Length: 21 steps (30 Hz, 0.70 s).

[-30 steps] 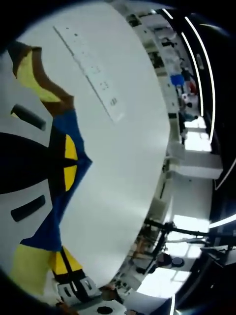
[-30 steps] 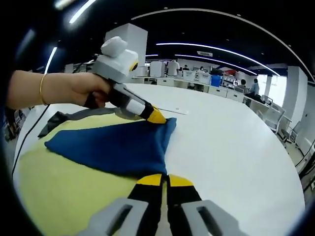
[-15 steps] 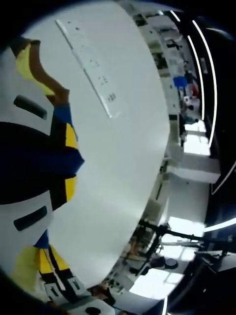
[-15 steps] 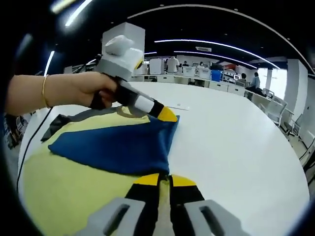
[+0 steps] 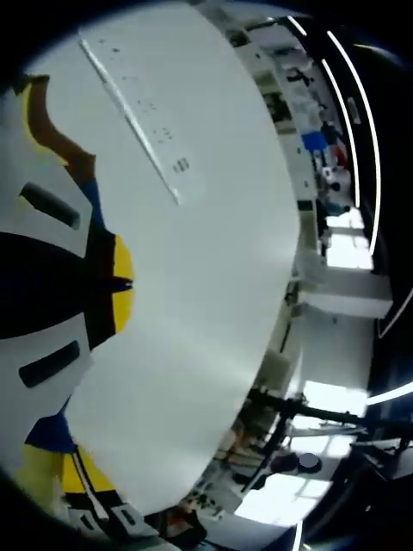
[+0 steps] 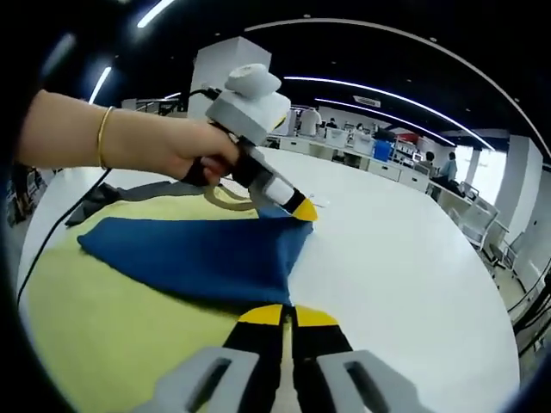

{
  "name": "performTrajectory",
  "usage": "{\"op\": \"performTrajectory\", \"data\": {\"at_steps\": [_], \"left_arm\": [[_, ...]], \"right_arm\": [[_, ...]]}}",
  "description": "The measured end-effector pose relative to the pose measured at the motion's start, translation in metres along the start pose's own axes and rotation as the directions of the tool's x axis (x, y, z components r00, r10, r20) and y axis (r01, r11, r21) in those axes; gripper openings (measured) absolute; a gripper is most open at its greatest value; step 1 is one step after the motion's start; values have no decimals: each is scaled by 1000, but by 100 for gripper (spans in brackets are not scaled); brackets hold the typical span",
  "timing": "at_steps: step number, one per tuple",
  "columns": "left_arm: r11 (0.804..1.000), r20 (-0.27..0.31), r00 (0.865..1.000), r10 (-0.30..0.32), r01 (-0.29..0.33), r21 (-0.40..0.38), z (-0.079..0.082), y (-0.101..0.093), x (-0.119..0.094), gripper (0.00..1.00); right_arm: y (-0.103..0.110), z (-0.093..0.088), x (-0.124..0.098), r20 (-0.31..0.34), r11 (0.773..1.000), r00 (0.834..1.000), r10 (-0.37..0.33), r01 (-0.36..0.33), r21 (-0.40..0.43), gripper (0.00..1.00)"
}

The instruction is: Fold the garment on the visible template until the final outline fits inside the template.

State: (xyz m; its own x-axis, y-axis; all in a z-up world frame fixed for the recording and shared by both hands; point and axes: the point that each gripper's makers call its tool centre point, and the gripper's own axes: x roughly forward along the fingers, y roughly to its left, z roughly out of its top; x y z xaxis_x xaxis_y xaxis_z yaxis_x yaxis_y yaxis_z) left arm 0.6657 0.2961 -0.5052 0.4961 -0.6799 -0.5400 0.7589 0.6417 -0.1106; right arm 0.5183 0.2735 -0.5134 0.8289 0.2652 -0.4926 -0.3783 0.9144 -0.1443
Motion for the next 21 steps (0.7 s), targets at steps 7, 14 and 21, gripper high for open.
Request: {"op": "performTrajectory", "data": {"at_steps": [7,14,21], "left_arm": [[995,39,999,37,-33,-90,6,8,3,0],[999,43,999,14,-12,-36,6,-1,3,0],[999,54,998,16,-18,37,14,-2,-14,23]], "right_arm": [[5,-14,5,-43,997,999,5,-2,78,0],[-3,-17,5,-63,997,998,-19,23,78,0],[-6,-14,-1,-51,982,999,19,-9,187,7]]}}
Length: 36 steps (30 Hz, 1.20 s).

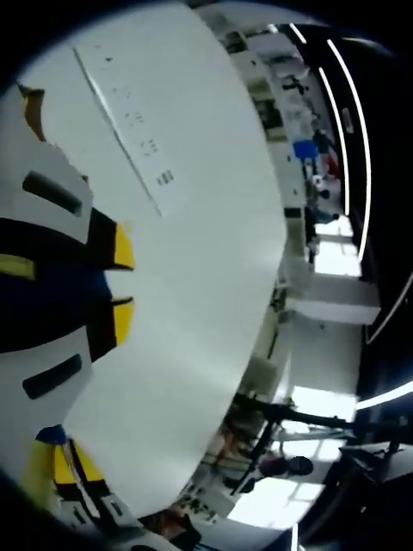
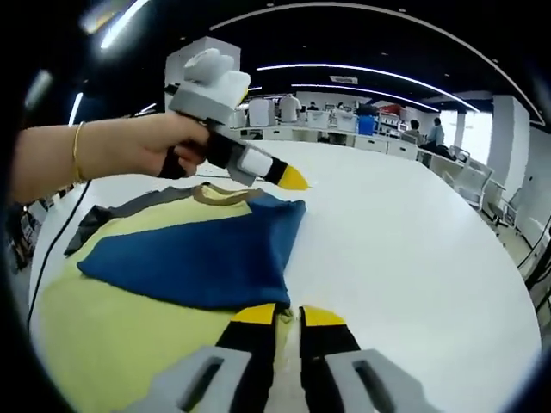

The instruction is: Fold the garment on the visible template until the final outline fits inside the template.

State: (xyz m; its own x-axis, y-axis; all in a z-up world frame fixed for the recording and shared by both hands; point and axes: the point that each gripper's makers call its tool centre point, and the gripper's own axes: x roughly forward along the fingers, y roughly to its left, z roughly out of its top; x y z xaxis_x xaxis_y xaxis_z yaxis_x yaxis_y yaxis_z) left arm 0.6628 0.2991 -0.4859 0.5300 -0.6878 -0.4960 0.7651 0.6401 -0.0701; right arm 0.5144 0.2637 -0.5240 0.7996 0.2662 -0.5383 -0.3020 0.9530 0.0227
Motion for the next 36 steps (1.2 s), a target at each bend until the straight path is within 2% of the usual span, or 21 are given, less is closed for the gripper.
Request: {"op": "performTrajectory", "data": {"at_steps": [2,5,6,9,12,15,18,29,33,36], "left_arm": [[1000,11,1000,10,-10,4,3,2,-7,31],[999,27,999,33,-32,-3,8,8,-20,49],[999,28,999,41,-40,-5,8,9,-26,56],[998,32,998,55,-56,6,8,13,-42,71],[998,31,997,68,-69,6,6,17,-59,82],[996,37,996,83,-83,-13,3,21,-76,92],[995,31,995,98,-98,-16,-2,23,-91,99],[990,6,991,136,-136,-38,-25,28,-143,99],[986,-4,986,164,-164,-37,-40,29,-163,98],[986,-23,987,157,-158,-49,-53,28,-174,93]], "right_arm": [[1,5,-2,21,1000,1000,14,-15,24,11],[1,12,-5,28,997,999,41,-42,65,17],[1,14,-5,35,996,998,48,-51,74,18],[-2,20,-7,51,994,997,63,-68,90,19],[-6,26,-7,45,995,997,66,-69,67,20],[-6,33,-7,59,992,994,88,-92,80,21],[-5,40,-5,60,992,993,97,-101,72,21],[3,53,9,48,984,987,156,-160,83,26],[5,59,15,53,981,983,178,-181,65,25],[6,63,21,53,979,979,195,-197,43,24]]}}
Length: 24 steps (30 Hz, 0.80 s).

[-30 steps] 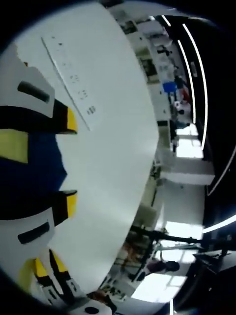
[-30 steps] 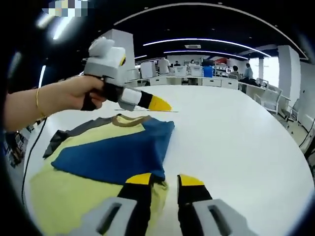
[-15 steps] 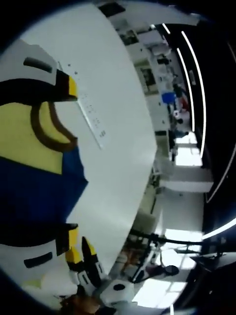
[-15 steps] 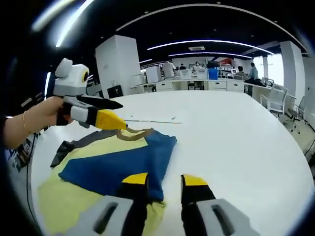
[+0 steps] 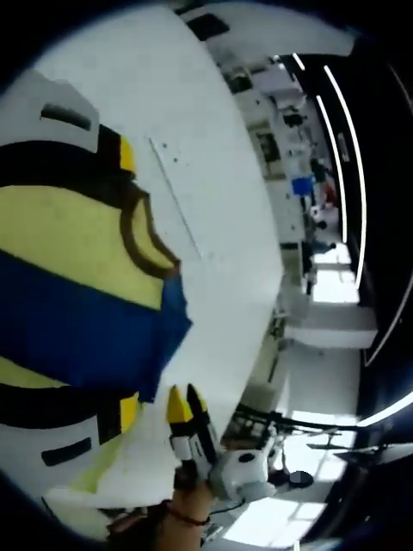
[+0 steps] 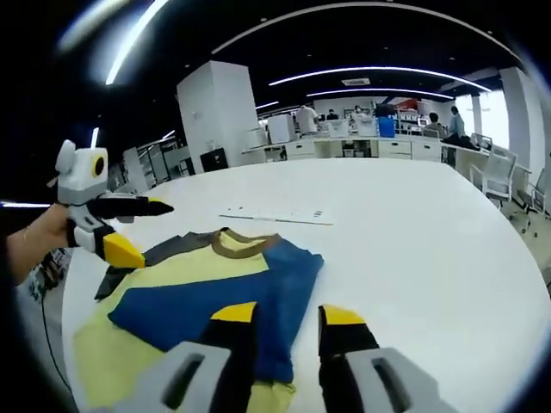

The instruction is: Fold the garment on the visible template until the final outline fits inside the template.

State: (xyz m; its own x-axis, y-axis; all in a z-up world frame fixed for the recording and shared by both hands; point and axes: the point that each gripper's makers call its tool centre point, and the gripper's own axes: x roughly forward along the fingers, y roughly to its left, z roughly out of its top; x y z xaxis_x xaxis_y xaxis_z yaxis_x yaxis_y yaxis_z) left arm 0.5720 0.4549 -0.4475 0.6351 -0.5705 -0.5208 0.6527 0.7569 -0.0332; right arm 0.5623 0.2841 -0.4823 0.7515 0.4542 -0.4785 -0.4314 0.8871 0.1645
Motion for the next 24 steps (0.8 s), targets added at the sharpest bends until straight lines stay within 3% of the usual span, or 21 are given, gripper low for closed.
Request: {"op": "performTrajectory", "data": {"at_steps": [11,17,24], "left_arm": [[995,-40,997,63,-66,-69,-44,13,-36,81],[986,-34,993,114,-117,-116,-60,18,-51,70],[967,-67,986,153,-163,-194,-95,21,-63,62]], "right_arm": [[-4,3,17,-33,1000,999,10,-11,-25,23],[-3,10,31,-36,998,999,12,-14,-57,20],[-4,13,52,-53,996,998,22,-27,-83,19]]}}
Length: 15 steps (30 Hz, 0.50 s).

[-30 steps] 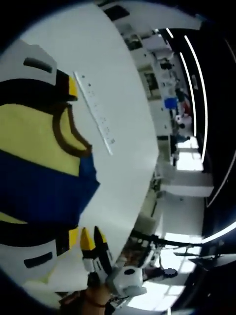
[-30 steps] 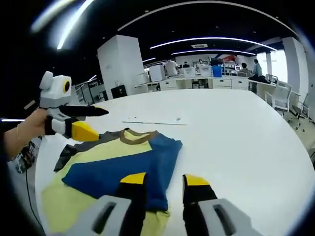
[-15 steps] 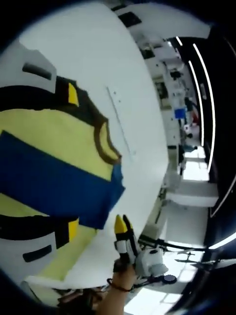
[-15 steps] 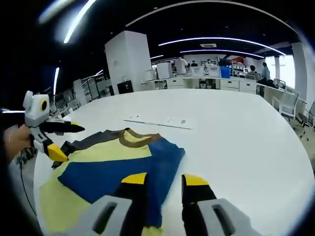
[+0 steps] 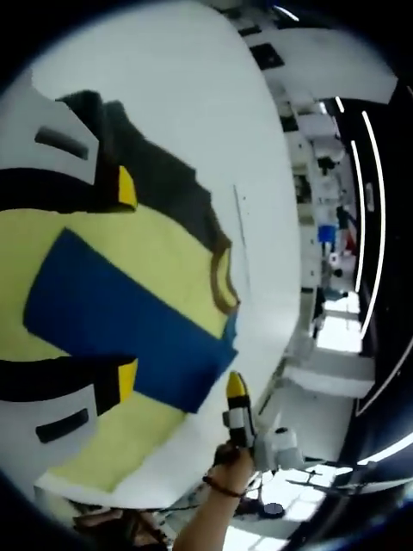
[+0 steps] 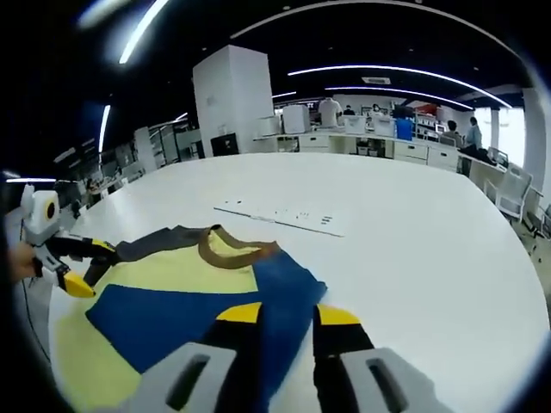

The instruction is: Fold the garment on the visible template until the final outline fits inside the template.

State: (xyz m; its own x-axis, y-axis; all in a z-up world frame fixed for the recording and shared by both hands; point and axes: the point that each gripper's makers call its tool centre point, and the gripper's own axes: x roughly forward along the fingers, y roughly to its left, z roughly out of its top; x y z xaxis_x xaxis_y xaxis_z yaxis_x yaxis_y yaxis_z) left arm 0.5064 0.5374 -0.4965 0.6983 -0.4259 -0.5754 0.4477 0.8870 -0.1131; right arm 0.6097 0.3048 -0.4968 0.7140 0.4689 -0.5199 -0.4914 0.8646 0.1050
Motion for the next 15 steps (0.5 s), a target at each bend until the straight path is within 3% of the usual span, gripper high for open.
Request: {"op": "performTrajectory", "data": {"at_steps": [8,15], "left_arm": [[999,-14,999,32,-32,-14,-16,8,-3,53],[998,-15,998,64,-64,-18,-23,16,-5,44]], "right_arm": [[-10,2,18,-19,1000,1000,-7,7,-19,17],[-13,-9,31,-70,998,997,-22,17,-68,13]]}}
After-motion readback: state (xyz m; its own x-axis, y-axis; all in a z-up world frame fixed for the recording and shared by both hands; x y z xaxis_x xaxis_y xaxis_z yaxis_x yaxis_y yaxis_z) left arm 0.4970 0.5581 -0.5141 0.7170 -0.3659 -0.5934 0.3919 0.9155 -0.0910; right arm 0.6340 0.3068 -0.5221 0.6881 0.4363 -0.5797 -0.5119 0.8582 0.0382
